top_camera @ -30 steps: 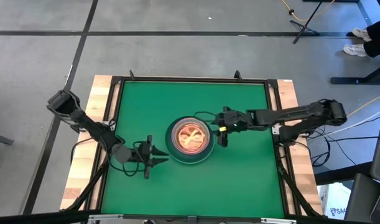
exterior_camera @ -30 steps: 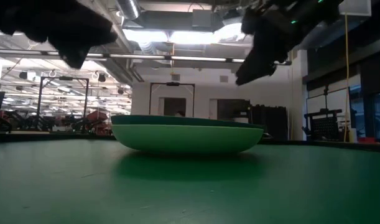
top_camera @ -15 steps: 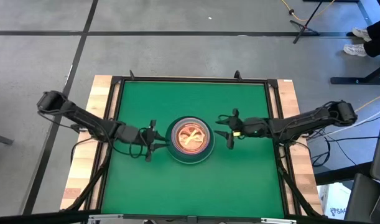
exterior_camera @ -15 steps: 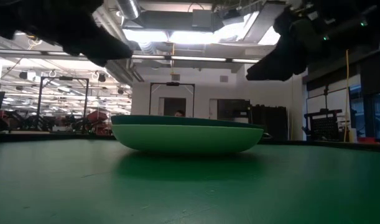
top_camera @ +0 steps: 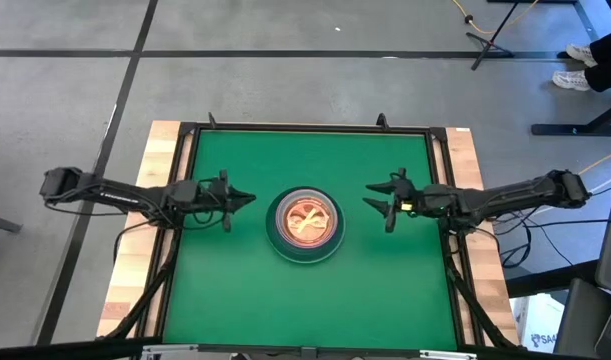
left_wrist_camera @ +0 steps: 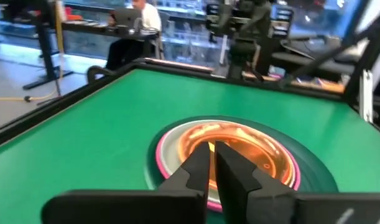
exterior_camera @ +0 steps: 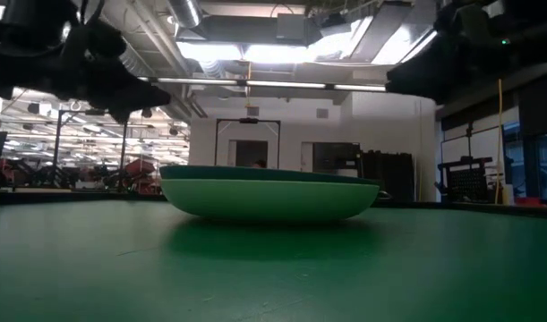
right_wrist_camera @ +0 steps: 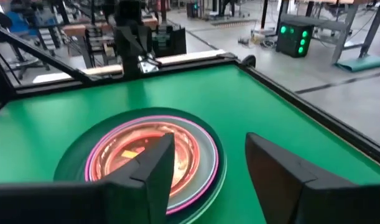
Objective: Stack plastic plates
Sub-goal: Return to Home Position
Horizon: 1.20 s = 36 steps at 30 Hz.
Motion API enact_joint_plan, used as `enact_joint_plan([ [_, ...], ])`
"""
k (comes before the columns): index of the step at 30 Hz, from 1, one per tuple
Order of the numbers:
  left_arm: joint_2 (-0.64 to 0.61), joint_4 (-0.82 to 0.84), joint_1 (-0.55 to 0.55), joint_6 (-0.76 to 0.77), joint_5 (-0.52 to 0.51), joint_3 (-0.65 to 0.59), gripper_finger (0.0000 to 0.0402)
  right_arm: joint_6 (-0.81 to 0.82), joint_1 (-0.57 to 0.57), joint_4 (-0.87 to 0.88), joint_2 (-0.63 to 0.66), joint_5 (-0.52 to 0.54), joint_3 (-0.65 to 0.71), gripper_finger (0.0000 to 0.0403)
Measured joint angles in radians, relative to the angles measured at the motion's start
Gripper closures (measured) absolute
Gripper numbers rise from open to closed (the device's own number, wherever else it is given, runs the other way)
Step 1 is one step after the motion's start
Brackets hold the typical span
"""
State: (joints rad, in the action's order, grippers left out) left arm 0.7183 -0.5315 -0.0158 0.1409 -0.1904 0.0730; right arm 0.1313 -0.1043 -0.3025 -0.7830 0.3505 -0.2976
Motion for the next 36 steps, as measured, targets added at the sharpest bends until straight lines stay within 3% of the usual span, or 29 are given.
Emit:
enact_joint_plan([
  [3, -0.079, 0.023, -0.001, 0.015, -0.023, -0.037, 0.0395, -0.005, 0.0, 0.017, 0.059, 0.009, 0.029, 0.0249],
  [8, -0.204, 0.105, -0.001, 0.009, -0.028, -0.051, 0.0399, -0.016, 0.0, 0.05, 0.158, -0.002, 0.074, 0.0338],
  [12, -0.298, 0.213, -0.001, 0.009, -0.028, -0.052, 0.0395, -0.027, 0.0, 0.228, 0.258, 0.0, 0.078, 0.0395],
  [18, -0.42, 0.307, -0.001, -0.008, -0.03, -0.052, 0.0399, -0.004, 0.0, 0.369, 0.444, 0.006, 0.078, 0.0377],
  [24, -0.519, 0.358, -0.001, -0.013, -0.037, -0.052, 0.0399, -0.004, 0.0, 0.463, 0.593, -0.022, 0.078, 0.04],
  [31, -0.591, 0.444, 0.0, -0.005, 0.006, -0.066, 0.04, -0.03, 0.0, 0.353, 0.68, -0.185, 0.18, 0.0401],
  [36, -0.642, 0.445, 0.0, -0.017, -0.001, -0.066, 0.04, -0.035, 0.0, 0.255, 0.71, -0.187, 0.265, 0.0402],
])
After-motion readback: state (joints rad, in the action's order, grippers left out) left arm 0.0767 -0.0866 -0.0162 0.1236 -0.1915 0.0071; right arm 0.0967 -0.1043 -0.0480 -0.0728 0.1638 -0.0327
